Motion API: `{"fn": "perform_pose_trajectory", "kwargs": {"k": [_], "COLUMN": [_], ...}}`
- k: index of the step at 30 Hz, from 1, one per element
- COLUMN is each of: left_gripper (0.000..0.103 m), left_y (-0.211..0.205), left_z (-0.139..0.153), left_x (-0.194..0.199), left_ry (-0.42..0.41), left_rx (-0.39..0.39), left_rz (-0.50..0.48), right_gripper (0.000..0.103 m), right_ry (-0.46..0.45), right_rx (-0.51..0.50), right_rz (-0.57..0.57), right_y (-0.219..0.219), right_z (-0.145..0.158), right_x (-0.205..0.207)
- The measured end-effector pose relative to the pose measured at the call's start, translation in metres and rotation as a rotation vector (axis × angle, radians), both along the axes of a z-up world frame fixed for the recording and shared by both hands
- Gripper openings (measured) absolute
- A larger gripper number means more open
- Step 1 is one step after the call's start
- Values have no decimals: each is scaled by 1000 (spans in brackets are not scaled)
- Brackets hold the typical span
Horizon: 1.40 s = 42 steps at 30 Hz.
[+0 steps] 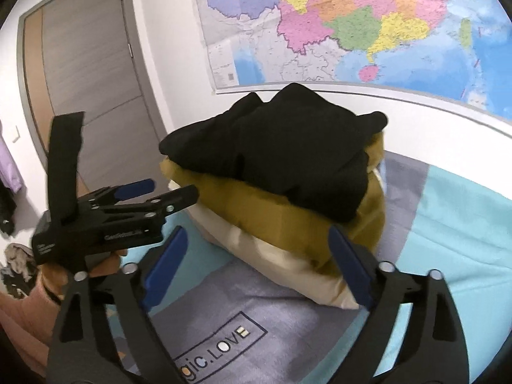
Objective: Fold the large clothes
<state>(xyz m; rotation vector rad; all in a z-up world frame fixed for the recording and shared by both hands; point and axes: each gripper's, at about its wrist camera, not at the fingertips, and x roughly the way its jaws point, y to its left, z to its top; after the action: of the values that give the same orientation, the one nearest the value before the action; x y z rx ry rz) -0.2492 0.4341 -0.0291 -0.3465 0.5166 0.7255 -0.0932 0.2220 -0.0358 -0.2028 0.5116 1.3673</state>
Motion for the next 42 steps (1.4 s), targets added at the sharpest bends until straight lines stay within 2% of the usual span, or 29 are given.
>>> {"fn": "perform_pose_trajectory", "kwargs": {"k": [2, 10, 25, 42], "left_gripper": [96, 96, 96, 96], "left_y": [-6, -23, -47, -60], "left_z": [-2, -3, 8, 11], "left_x": [-5, -24, -46, -47], "left_ry": [0, -12, 1, 16], "left_rx": [-24, -52, 5, 10], "left_rz": [7, 58, 139, 137], "right_gripper": [97, 97, 97, 97], "right_ry": [-10, -17, -6, -10], "right_rx": [13, 19, 35, 36], "right_rz": [-11, -8, -10, -14], "right_y": [-5, -16, -31, -39], "right_z": [-1, -5, -8, -13], "right_x": [-4, -15, -30, -39]}}
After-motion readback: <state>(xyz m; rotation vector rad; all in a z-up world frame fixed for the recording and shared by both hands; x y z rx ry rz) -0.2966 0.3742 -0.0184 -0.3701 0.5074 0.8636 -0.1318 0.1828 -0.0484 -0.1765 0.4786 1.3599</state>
